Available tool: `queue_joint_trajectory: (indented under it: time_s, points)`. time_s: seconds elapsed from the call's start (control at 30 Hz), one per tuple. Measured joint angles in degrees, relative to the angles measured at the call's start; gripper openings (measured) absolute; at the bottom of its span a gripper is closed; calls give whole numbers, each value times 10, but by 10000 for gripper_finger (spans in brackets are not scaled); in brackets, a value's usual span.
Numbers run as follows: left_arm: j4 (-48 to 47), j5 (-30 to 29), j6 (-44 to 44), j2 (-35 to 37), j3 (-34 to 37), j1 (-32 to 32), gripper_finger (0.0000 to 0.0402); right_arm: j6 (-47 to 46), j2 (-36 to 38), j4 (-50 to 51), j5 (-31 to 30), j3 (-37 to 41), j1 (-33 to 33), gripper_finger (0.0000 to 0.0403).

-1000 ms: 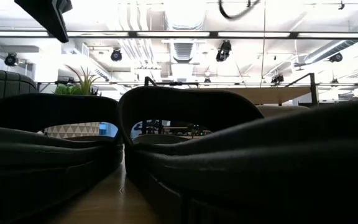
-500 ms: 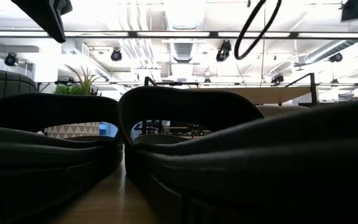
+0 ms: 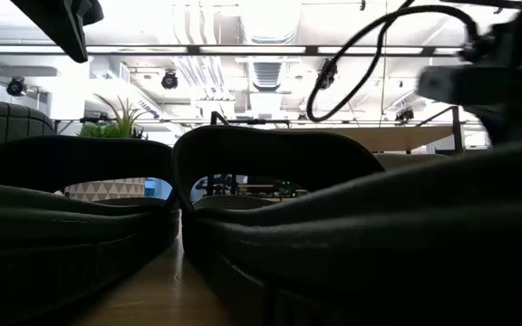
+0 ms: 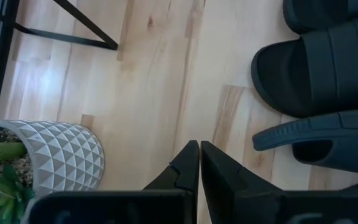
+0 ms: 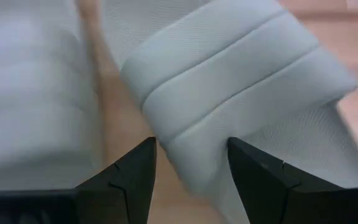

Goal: Pick and place slides into the shelf
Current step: Put the gray slipper on the shelf

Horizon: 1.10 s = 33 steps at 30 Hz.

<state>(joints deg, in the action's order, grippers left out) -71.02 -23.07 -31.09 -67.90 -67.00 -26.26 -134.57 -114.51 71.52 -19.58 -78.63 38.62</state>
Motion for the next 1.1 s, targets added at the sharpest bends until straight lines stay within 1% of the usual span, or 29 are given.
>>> queue_joint_trajectory:
  time_s: [0.2,0.37,0.47,0.57,0.7,0.83,1.1]
  points:
    - [0,3,0,0,0,0,2,7,7,19,-50,12,-25,189]
    - [0,12,0,0,0,0,2,8,8,10,-59,36,-43,186]
    - [0,17,0,0,0,0,2,11,8,9,-62,46,-50,175]
    - [1,18,0,0,1,0,2,13,8,10,-75,54,-56,149]
    - [1,18,0,0,3,0,2,15,8,9,-95,66,-60,102]
    - [0,18,0,0,6,0,2,21,10,7,-102,80,-63,60]
    - [1,18,0,0,7,0,2,33,10,8,-120,91,-64,13]
